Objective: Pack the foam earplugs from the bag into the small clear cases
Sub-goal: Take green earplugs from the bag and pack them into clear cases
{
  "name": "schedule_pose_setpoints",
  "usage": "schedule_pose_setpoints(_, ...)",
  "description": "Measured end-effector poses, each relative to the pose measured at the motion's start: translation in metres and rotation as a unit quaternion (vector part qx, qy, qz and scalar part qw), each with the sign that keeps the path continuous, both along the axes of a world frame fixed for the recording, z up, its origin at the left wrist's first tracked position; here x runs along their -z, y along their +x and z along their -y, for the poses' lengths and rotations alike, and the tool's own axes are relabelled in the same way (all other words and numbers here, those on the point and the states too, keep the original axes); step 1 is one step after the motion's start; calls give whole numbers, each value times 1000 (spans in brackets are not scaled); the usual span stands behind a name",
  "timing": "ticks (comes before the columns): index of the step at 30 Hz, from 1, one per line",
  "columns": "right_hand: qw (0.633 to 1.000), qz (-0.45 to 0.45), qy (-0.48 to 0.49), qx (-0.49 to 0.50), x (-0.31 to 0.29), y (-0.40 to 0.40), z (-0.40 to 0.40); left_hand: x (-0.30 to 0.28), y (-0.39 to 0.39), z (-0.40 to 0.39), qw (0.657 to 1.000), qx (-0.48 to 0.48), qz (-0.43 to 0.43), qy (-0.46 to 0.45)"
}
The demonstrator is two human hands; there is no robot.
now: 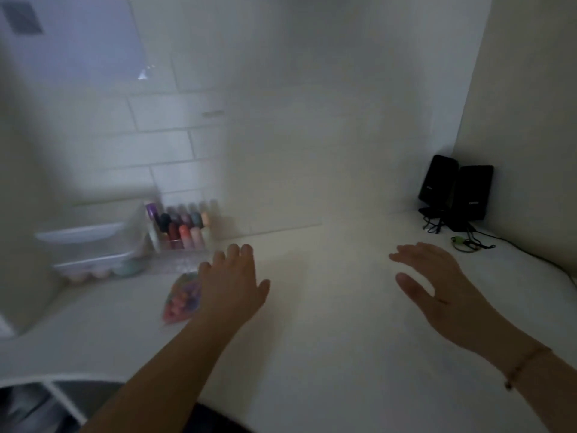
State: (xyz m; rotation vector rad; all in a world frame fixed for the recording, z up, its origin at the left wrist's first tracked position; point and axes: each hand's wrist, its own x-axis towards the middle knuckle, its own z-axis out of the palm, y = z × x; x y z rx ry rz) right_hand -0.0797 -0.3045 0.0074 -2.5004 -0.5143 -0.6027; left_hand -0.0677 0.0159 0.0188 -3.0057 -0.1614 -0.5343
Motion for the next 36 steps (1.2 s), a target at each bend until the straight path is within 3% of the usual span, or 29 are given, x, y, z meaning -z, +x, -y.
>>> schedule_pose_setpoints(5, 999, 16, 10, -44, 12, -16, -64, 5, -6, -27, 998, 9, -65, -3)
schedule_pose_setpoints(7, 999, 19, 22, -40, 18, -20, -85, 12, -2, -23, 994, 55, -45, -86)
schedule_pose_setpoints(10, 998, -32, 50, 0, 21, -20, -108, 25, 4, 5, 966, 150, -18, -211)
schedule_pose_setpoints(13, 991, -76, 107, 33, 28, -6, -115, 33, 11, 37, 942, 241, 19, -232)
schedule_pose_setpoints(21, 975, -48, 189, 106, 51, -1, -109, 58, 15, 56, 860, 396, 89, -309)
schedule_pose_setpoints(27, 978, -48, 169, 110, 52, 1, -104, 62, 18, 57, 854, 424, 80, -291)
schedule_pose_setpoints(36, 989, -38, 124, 72, 53, 6, -107, 62, 19, 60, 846, 380, 96, -361)
